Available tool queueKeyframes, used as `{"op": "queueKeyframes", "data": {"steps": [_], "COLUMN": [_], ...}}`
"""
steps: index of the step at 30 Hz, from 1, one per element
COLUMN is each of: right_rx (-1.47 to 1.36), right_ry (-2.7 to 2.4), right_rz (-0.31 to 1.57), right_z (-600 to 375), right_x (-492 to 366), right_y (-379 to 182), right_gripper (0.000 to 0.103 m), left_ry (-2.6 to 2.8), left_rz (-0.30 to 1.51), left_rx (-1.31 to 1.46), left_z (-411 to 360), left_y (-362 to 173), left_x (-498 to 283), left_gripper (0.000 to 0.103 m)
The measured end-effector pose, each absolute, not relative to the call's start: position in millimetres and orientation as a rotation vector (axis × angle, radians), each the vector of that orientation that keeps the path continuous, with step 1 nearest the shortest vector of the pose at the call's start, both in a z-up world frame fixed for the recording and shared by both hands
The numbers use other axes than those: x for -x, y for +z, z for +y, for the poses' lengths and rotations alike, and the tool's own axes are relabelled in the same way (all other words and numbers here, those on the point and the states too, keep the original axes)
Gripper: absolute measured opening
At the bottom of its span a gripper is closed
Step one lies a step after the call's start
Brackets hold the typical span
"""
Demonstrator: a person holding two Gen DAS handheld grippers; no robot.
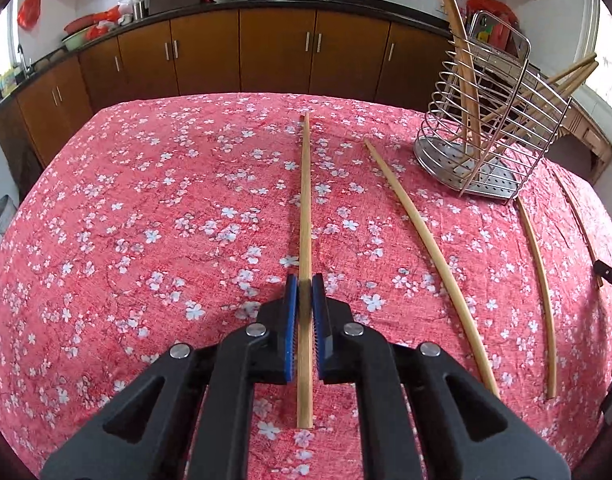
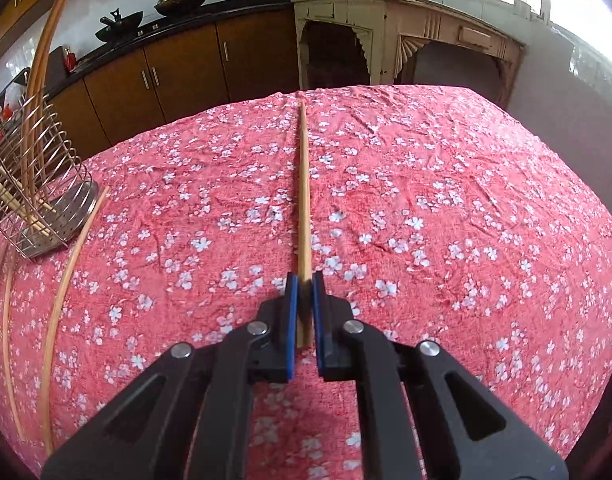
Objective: Organize utensils
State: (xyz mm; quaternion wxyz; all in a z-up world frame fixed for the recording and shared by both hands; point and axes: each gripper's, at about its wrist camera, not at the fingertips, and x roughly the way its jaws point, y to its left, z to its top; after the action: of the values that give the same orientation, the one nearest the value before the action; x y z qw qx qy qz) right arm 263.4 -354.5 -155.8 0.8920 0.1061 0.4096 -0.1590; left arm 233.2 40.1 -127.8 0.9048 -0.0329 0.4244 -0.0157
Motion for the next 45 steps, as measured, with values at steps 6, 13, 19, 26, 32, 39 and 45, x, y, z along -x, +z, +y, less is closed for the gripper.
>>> {"op": "queueKeyframes", "data": {"steps": [6,13,19,26,32,39,45], "right_rx": [-0.238,-0.246,-0.178,-0.237,-0.222,-0.243,-0.281], "right_ry": [-0.322,-0.319,-0.311,-0.278,-0.293,-0.337,-0.287], "right_rz": [0.846,0.844,0.859,0.870,0.850,0.844,0.833], "right_z": [-358.8,-359.1,-348.1,-346.5,-341.8,-360.2,-364.5], "right_x": [-262.6,-261.9,-255.3,-228.5,-225.9,-251.6,-245.0], "right_y": [-156.5,-156.9,-157.0,-157.3,-157.8,-157.1,-153.0], "right_gripper": [0.008,0.008,0.009,0.009,0.009,0.008,0.015], "left_ry": [-0.027,-0.034,-0.061,-0.103,-0.112,-0.084,-0.079], "left_rz": [0.878,0.879,0.879,0.895,0.886,0.886,0.895], "left_rx": [0.045,0.033,0.009,-0.008,-0.008,-0.038,0.025], "left_z": [35.4,29.0,25.5,25.5,22.1,18.2,34.0], "left_y": [-127.4,-127.9,-128.1,-128.3,-128.1,-127.2,-122.6], "left_x": [-234.7,-238.9,-229.0,-195.6,-182.8,-209.9,-223.7], "left_gripper": [0.010,0.014,0.018,0.018,0.018,0.010,0.011]}}
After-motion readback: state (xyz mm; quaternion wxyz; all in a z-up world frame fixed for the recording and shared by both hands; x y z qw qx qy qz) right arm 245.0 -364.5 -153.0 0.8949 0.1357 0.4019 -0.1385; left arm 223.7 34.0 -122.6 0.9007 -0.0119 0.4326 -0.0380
